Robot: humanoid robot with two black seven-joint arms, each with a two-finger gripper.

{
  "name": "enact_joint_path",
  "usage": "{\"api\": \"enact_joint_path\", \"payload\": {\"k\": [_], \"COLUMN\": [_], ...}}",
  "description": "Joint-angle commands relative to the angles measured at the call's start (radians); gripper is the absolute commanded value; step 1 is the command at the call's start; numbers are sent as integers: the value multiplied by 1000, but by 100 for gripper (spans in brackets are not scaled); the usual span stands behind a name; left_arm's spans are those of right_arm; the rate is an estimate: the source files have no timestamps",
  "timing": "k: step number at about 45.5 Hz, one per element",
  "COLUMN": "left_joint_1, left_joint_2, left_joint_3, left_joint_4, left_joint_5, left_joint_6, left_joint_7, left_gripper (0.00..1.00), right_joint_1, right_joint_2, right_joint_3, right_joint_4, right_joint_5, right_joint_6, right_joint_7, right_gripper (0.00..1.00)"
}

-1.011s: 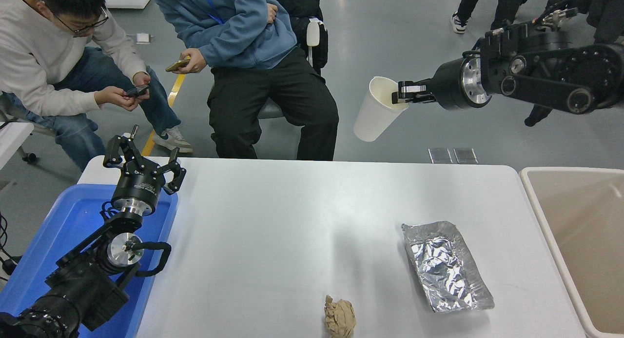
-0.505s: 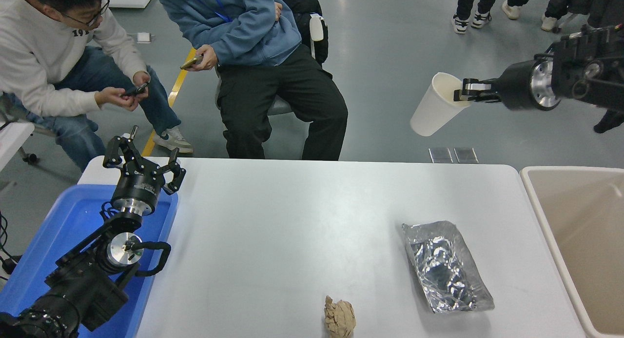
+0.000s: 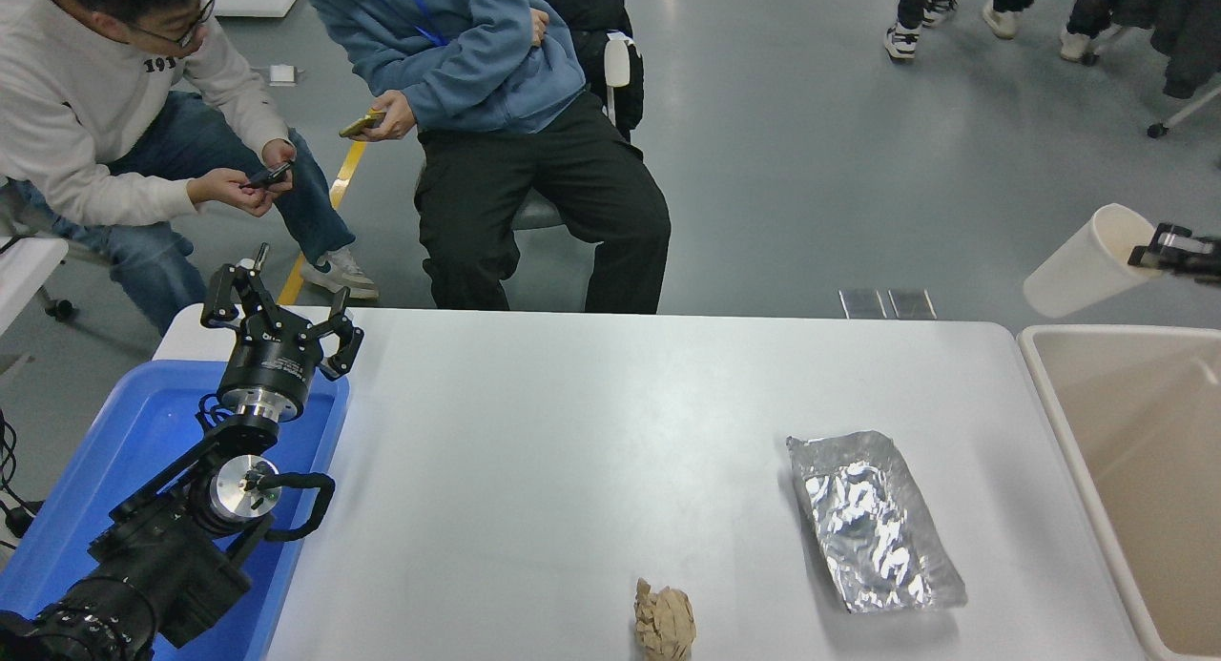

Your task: Dispose of the paper cup in the dustbin

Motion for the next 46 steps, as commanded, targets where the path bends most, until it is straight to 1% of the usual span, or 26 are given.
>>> {"api": "enact_joint_path", "payload": {"k": [1, 10, 15, 22, 37, 41, 46], "left_joint_1": [0, 0, 0, 0, 0, 0, 0], "left_joint_2": [0, -1, -1, -1, 0, -1, 0], "left_joint_3": [0, 0, 0, 0, 0, 0, 0], "left_joint_4": [0, 0, 0, 0, 0, 0, 0], "left_joint_5": [0, 0, 0, 0, 0, 0, 0], "left_joint_6": [-1, 0, 0, -1, 0, 0, -1], "left_joint_7": [0, 0, 0, 0, 0, 0, 0], "left_gripper": [100, 100, 100, 100, 100, 100, 100], "right_joint_1": [-269, -446, -506, -625, -725, -741, -759], "right_joint_2": [-29, -3, 58, 164, 378, 412, 431], "right_joint_3": [162, 302, 327, 336, 342, 345, 345], "right_joint_4": [-151, -257, -362, -573, -830, -878, -893], "right_joint_5": [6, 7, 13, 138, 162, 185, 208], "right_joint_6": [-37, -38, -40, -26, -34, -35, -38], "right_joint_7": [2, 2, 1, 2, -7, -12, -18], "right_gripper": [0, 0, 0, 0, 0, 0, 0]}}
